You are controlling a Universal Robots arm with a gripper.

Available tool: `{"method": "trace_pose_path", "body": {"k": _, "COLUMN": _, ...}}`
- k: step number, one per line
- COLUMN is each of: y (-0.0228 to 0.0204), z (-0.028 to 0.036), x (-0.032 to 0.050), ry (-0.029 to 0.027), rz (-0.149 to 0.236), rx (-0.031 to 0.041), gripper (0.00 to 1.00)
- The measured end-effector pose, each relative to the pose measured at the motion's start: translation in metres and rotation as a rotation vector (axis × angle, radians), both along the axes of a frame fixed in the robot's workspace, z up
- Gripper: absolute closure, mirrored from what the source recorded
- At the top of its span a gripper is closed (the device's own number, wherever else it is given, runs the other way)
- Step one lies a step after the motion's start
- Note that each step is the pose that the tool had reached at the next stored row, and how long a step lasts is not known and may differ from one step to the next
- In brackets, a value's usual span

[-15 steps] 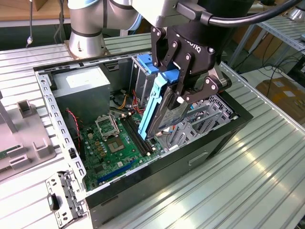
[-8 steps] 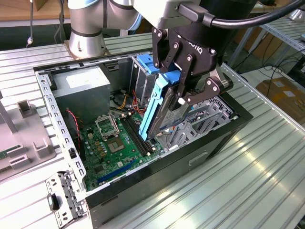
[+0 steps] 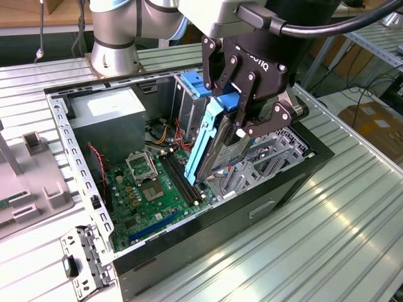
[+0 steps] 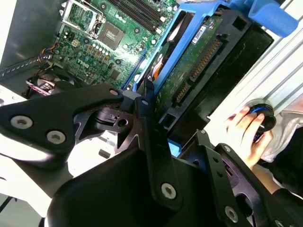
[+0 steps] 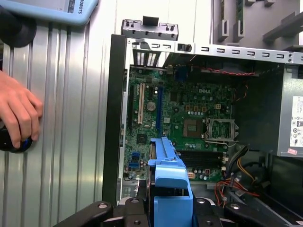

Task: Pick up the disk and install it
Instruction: 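Pick up the disk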

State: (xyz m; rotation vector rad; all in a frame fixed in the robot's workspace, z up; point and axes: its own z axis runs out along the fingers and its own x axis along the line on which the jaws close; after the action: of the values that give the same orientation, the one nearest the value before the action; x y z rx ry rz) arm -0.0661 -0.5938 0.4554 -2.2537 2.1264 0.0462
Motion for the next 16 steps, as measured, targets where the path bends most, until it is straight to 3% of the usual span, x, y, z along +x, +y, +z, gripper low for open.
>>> {"method": "trace_pose_path", "body": {"k": 16, "y": 0.0000, "z": -0.0009, "x": 0.0124, "ry": 0.0001, "rz": 0.000, "rx": -0.0001, "gripper": 0.64}}
